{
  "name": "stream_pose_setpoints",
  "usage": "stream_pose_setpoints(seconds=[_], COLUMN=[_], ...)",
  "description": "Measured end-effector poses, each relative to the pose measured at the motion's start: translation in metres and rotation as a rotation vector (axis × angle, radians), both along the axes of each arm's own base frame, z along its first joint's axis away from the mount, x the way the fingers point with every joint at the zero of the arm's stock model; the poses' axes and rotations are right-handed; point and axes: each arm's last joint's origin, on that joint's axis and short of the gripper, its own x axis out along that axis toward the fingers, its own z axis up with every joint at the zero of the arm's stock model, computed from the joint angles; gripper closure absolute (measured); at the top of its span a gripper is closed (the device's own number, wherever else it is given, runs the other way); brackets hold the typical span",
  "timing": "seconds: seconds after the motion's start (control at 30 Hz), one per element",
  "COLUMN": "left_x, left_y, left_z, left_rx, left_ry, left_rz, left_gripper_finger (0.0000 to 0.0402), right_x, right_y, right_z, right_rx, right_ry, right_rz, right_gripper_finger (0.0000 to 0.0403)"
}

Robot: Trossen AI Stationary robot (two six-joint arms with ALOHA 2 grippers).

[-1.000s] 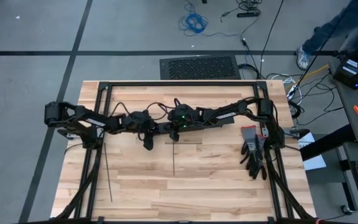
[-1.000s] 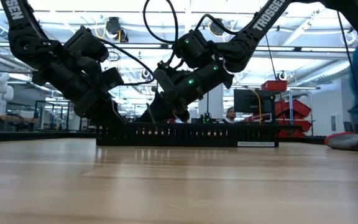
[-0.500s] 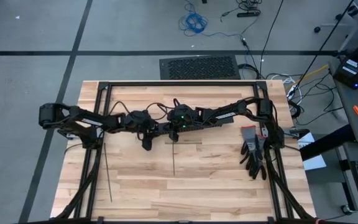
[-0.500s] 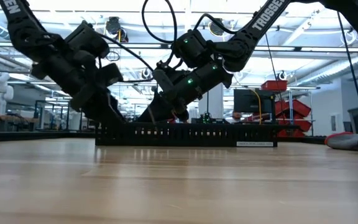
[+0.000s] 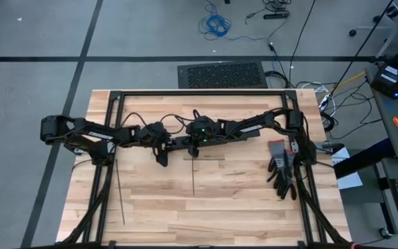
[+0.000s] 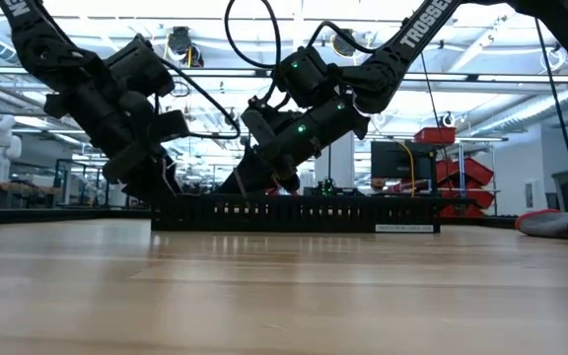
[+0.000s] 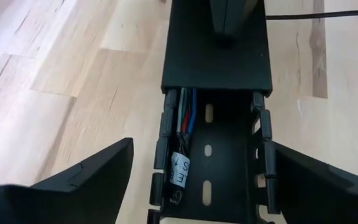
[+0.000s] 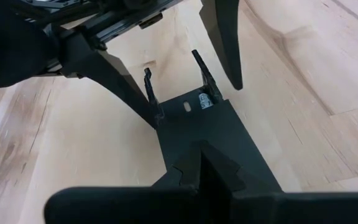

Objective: Ziptie cables
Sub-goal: Close the black cable duct with the cable duct cover

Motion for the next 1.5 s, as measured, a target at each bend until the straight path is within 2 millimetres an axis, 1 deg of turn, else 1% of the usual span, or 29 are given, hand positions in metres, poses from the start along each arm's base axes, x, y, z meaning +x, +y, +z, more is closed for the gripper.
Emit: stream_pose_setpoints(seconds=[0.07,0.3,0.43,0.87,1.23,1.37,1.5], left_x=[0.0,0.0,0.001,0.005,0.011,0.009,0.007], left_y=[0.0,-0.001,-0.001,0.0,-0.002,-0.002,-0.003], left_z=[0.0,0.0,0.0,0.002,-0.002,0.0,0.003], left_rx=[0.0,-0.014,-0.016,-0.025,-0.018,-0.023,-0.028], left_ry=[0.0,-0.007,-0.019,-0.07,-0.098,-0.091,-0.085], left_rz=[-0.001,-0.017,-0.014,-0.007,-0.023,-0.021,-0.025], left_gripper_finger=[0.0073,0.0139,0.016,0.0165,0.0165,0.0165,0.0161], right_x=[0.0,0.0,0.001,0.004,0.006,0.006,0.006], right_y=[0.0,0.0,0.001,0.004,0.004,0.004,0.004], right_z=[0.0,0.0,0.0,0.003,0.001,0.005,0.014], right_rx=[0.0,0.0,-0.001,-0.003,-0.005,-0.023,-0.049], right_ry=[0.0,-0.001,-0.011,-0.065,-0.082,-0.101,-0.12], right_rz=[0.0,-0.001,0.004,0.021,0.023,0.025,0.038], right_gripper_finger=[0.0403,0.0403,0.0403,0.0403,0.0403,0.0401,0.0386])
